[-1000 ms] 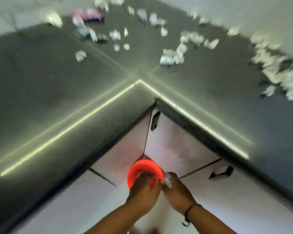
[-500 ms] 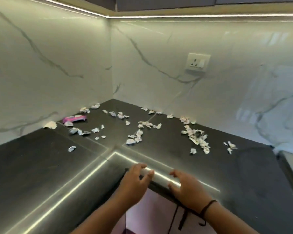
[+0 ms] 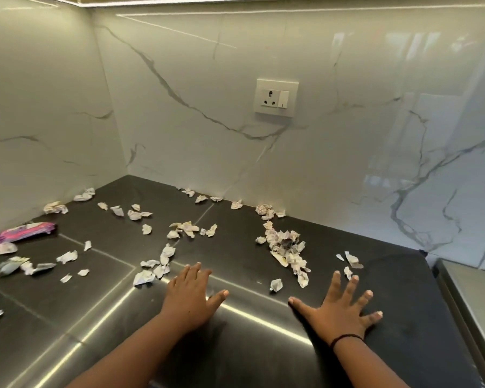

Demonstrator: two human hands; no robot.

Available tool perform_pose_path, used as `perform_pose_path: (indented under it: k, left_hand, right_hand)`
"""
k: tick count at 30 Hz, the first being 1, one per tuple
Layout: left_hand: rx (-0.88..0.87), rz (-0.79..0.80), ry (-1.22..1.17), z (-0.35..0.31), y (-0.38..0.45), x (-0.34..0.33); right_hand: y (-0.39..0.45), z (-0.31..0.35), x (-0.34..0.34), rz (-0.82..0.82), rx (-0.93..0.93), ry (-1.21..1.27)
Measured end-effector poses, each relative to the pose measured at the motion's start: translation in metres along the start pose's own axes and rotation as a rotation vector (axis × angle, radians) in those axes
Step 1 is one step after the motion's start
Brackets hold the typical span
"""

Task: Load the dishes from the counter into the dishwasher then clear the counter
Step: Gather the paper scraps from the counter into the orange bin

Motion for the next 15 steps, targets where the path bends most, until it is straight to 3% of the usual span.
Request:
perform_pose_path:
  k: [4,8,15]
  left_hand:
    - [0.028,0.019,-0.013,-0.007,0.034,0.016]
    - [-0.053,0.119,-0.034,-0.028,0.063,0.016]
    - [-0.317,0.267,0.09,-0.101,0.132,0.019]
  right_hand:
    - [0.073,-0.015,0.041,-0.045,0.12,0.035]
    - [0.123,-0.019,0.061,-0.005,0.253,0.099]
    - [0.099,0.045,0.033,0.227,0.58,0.025]
Point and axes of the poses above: each hand's wrist, its own y-axis towards the middle knuckle, its own x-axis out of the back of the hand, z = x × y, the point moved 9 cm from there along y, towards the middle knuckle, and after that the axes turned 13 degrees about z, right-handed, at the moved point
